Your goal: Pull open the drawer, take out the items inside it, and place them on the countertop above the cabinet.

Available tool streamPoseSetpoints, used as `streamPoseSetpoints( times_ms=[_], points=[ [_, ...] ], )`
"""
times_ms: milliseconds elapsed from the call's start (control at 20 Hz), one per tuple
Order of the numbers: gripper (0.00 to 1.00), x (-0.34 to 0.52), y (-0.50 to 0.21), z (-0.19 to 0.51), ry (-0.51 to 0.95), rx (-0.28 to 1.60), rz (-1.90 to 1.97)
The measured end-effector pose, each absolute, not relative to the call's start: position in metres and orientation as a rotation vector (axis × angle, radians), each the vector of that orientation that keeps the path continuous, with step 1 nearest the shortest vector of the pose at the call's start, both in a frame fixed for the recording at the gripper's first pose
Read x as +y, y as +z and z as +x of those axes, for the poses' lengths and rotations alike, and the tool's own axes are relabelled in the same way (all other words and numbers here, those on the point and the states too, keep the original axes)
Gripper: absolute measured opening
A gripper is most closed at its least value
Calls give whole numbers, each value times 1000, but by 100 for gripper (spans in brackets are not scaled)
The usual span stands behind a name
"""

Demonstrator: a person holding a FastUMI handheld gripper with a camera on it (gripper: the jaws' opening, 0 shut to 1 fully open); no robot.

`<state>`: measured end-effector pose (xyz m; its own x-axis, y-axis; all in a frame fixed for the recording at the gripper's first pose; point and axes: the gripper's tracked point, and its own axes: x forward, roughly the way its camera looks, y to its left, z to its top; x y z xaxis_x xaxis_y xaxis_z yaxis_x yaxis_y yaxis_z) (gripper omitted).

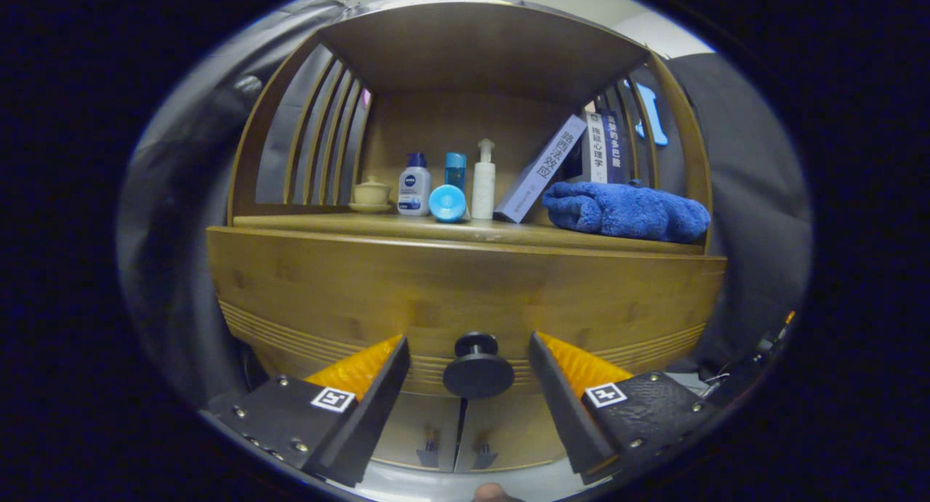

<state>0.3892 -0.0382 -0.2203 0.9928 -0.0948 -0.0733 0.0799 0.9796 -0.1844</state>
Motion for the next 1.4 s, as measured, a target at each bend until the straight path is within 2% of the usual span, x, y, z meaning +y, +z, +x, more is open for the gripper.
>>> streamPoseSetpoints(
  times_ms=[400, 750, 950, 1250, 1400],
  points=[
    [99, -39, -218, 409, -83, -32, -163],
    [97, -67, -206, 368, -170, 44, -149],
    [99, -18, -188, 335, 85, 146, -37],
    [99, -41, -106, 277, -69, 105, -198],
    [99, -11, -63, 248, 15, 80, -139]
  ],
)
